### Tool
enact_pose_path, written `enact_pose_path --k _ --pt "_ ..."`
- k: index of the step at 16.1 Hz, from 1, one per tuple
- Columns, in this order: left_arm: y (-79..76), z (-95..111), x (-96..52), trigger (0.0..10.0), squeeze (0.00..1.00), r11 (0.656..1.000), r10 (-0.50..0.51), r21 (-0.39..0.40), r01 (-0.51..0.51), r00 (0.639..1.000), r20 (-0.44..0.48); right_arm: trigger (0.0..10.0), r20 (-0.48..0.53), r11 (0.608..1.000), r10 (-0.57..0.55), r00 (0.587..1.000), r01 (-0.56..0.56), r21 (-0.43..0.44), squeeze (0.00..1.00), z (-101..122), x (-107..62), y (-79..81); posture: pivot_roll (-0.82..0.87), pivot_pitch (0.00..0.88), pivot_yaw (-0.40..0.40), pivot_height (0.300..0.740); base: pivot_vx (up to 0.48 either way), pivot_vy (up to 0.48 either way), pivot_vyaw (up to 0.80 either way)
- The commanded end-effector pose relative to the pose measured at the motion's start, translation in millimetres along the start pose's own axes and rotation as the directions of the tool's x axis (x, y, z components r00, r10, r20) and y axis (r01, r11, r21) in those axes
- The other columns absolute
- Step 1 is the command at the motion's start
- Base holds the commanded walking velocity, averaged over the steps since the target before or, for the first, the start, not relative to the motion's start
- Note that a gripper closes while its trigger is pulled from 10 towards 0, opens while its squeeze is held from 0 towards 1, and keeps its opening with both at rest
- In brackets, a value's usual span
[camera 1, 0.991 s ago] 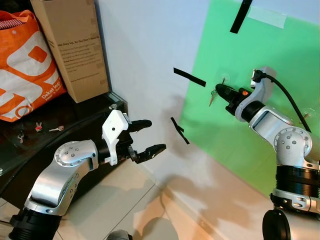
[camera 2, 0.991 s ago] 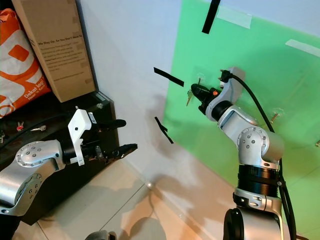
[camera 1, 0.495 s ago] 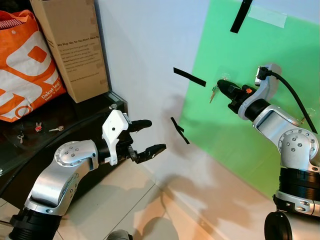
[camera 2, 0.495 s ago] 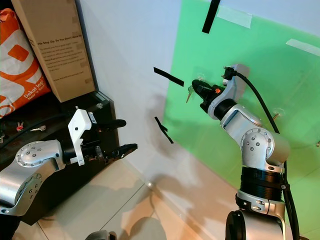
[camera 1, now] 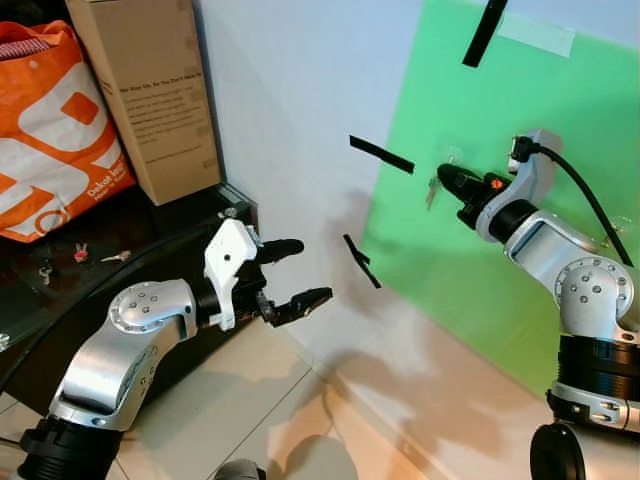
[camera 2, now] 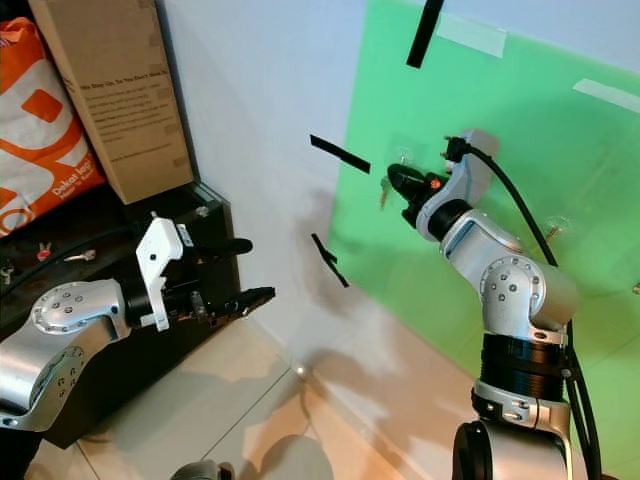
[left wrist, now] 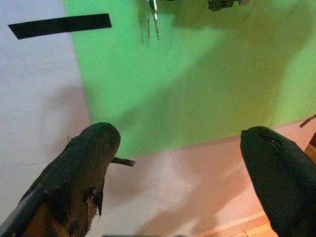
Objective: Hang keys on a hook
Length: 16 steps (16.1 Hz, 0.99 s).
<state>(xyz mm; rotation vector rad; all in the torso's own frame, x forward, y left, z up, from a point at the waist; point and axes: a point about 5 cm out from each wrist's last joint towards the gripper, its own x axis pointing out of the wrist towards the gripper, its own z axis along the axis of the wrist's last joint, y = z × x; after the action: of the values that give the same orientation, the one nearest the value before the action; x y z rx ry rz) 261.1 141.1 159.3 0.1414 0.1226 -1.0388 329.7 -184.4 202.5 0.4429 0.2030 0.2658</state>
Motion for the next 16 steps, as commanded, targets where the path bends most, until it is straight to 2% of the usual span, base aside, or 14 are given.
enact_pose_path --k 1,4,8,13,15,16 --pt "0.0 2.8 2.8 10.0 0.0 1.0 -0.015 0.007 0.015 1.0 -0.001 10.0 0.037 0.993 -0.117 0.992 0.116 0.033 0.0 5.6 -7.5 -19.7 0.02 0.0 -0.033 0.74 0.0 0.0 0.0" --pt "-1.0 2.2 2.5 10.0 0.0 1.0 -0.017 0.007 0.017 1.0 -0.002 10.0 0.048 0.987 -0.104 0.993 0.097 0.129 0.0 1.7 -9.0 -19.6 0.02 0.0 -0.034 0.74 0.0 0.0 0.0" --pt "-1.8 1.5 2.5 10.0 0.0 1.0 -0.018 0.008 0.018 1.0 -0.003 10.0 0.031 0.97 -0.186 0.982 0.178 0.166 0.0 -4.7 -9.9 -26.4 0.02 0.0 -0.038 0.74 0.0 0.0 0.0" --pt "-1.5 1.2 2.0 10.0 0.0 1.0 -0.016 0.007 0.017 1.0 -0.003 10.0 -0.003 0.945 -0.239 0.971 0.233 0.228 0.0 -19.1 -7.7 -27.5 0.02 0.0 -0.038 0.74 0.0 0.0 0.0" --pt "-1.8 0.6 1.4 10.0 0.0 1.0 -0.015 0.006 0.015 1.0 -0.002 10.0 -0.015 0.94 -0.271 0.963 0.268 0.214 0.0 -24.1 -9.3 -30.7 0.02 0.0 -0.046 0.74 0.0 0.0 0.0" --pt "-1.9 0.5 1.3 10.0 0.0 1.0 -0.015 0.006 0.015 1.0 -0.002 10.0 -0.019 0.943 -0.28 0.96 0.278 0.18 0.0 -25.2 -10.1 -31.3 0.02 0.0 -0.046 0.74 0.0 0.0 0.0"
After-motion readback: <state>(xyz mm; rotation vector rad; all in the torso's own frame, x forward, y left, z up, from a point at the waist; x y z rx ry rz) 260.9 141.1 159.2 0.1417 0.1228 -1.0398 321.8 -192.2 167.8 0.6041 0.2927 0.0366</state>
